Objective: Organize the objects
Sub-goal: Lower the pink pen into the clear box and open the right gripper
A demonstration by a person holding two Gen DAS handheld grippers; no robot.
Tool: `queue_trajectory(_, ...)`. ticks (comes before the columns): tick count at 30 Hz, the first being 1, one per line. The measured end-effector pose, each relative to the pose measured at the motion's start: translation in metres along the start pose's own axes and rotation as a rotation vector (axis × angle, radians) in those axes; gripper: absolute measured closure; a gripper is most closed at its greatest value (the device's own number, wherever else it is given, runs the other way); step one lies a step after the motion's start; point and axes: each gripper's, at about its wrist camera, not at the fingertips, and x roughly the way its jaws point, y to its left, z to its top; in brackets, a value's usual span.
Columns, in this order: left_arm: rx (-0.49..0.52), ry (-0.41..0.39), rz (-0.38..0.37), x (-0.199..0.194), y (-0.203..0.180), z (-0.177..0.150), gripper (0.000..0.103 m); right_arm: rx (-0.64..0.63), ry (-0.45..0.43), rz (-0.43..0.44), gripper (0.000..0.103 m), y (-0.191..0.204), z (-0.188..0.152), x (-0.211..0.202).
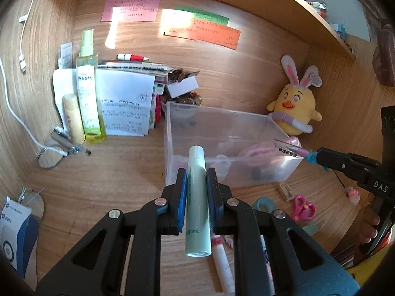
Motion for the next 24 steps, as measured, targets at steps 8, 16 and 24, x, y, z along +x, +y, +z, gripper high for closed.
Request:
queue_trajectory(8,0.008,0.046,-0.017,0.026,-0.001,0.016,0.088,-0.010,0.038,-0.002,0.092,-0.007,0.013,0.029)
queue_trajectory(16,-0.004,0.105,-0.040,0.055,-0.001,0.026,0.088,-0.016,0.097,0.011,0.092,-0.015,0.019,0.062)
queue_trajectory(24,0.017,0.133,-0.045,0.072,-0.008,0.033,0.088,-0.005,0.135,-0.007,0.092,-0.029,0.026,0.088)
